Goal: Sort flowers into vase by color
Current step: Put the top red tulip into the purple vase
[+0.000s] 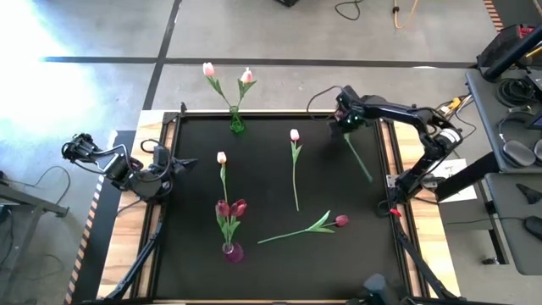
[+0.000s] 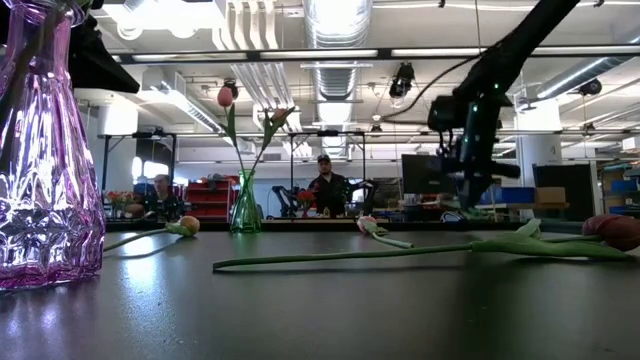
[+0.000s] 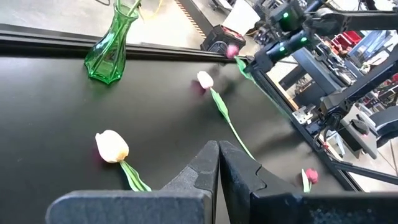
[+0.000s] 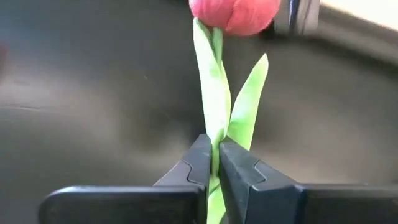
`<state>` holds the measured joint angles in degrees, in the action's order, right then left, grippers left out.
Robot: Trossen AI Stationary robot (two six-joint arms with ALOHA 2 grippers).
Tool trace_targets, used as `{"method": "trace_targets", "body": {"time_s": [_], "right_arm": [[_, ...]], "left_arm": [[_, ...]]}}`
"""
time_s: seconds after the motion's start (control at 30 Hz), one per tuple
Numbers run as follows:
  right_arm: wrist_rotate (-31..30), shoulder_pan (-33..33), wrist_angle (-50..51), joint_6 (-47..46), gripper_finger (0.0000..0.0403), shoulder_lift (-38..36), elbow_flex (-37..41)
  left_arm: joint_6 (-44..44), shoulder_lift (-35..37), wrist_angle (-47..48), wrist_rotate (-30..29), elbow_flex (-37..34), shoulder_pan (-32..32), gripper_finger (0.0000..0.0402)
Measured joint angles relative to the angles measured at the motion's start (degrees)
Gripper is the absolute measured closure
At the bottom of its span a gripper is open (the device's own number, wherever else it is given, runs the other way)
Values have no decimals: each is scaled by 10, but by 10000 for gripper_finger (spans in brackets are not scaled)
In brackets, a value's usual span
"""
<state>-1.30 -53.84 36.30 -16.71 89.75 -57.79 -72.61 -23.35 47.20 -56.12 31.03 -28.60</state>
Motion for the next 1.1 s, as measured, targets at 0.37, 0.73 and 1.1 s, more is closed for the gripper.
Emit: {"method": "trace_targets", "body": {"time_s": [0.37, 0.73, 1.1], "right_arm": [[21, 116, -28, 12, 390, -204, -118], [-422, 608, -217, -50, 390, -286, -113], [-589, 823, -695, 212, 390, -49, -207]], "left_arm": [[7, 1, -1, 12, 0, 0, 402], [68, 0, -1, 63, 0, 0, 402], [91, -1, -1, 61, 0, 0, 402]]}}
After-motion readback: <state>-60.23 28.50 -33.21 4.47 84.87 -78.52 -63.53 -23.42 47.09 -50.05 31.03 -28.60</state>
